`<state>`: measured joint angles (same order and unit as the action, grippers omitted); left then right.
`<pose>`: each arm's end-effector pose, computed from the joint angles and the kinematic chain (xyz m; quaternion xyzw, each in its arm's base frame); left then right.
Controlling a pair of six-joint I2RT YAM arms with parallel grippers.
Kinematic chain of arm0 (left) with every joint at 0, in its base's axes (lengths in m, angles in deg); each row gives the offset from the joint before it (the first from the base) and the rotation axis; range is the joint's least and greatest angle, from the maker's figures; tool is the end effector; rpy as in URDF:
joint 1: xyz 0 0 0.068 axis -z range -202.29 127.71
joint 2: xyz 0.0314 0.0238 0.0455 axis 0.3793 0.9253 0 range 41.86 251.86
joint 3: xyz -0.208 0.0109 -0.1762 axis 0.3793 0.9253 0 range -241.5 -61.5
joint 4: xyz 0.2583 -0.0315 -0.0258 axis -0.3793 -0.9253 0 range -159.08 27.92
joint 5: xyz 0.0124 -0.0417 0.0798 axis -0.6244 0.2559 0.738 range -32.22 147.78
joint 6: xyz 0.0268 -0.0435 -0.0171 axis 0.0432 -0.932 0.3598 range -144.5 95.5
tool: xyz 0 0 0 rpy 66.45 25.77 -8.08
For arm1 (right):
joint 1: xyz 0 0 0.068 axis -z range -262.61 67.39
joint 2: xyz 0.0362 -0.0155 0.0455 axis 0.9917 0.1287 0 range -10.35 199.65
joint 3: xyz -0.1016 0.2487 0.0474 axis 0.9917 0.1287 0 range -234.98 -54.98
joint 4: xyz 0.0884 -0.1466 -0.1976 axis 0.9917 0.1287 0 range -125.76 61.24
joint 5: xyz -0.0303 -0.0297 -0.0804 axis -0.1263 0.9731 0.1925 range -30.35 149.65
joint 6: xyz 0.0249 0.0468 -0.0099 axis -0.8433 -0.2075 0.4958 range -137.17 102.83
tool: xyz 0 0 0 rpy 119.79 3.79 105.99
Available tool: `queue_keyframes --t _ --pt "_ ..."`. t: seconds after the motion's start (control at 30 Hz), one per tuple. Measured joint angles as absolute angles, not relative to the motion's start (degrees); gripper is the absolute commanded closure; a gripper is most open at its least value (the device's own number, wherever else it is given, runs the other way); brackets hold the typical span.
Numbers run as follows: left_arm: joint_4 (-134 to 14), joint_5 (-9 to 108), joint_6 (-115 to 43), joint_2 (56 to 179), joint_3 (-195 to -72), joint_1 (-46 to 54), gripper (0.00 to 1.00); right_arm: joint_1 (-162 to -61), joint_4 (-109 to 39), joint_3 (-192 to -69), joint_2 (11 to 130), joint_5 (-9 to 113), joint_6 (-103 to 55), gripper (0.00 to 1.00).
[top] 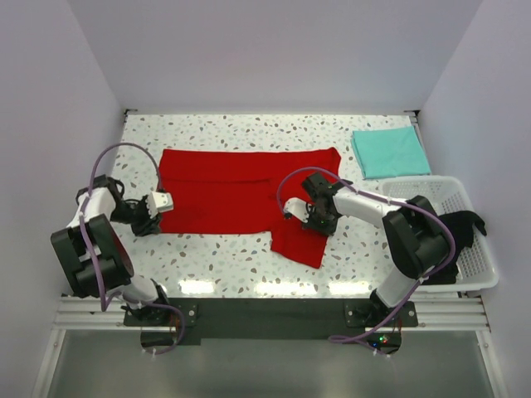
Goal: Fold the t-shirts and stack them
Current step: Fold the tshirt
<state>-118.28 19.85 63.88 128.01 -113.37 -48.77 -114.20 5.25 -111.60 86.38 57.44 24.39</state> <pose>0.2225 0.0865 0.1865 0.4852 0.8117 -0.1783 0.2718 0.2496 0.1552 0.1555 -0.5952 0.7996 0.0125 0.0787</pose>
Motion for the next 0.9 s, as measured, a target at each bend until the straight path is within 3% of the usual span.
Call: queue_keyframes --t 0.5,0.73,0.9 --pt "-112.2 27.6 75.2 133.9 -111.5 -47.6 0.63 -114.2 5.5 -111.8 86.4 57.4 24.0 1.00" --pt "-110.4 28.7 76.9 131.3 -108.7 -46.1 0.96 -114.2 5.8 -111.8 86.3 57.4 23.8 1.00" --pt "-110.0 28.8 77.4 130.9 -108.5 -46.1 1.00 -114.2 7.2 -110.0 84.3 57.0 23.3 1.00"
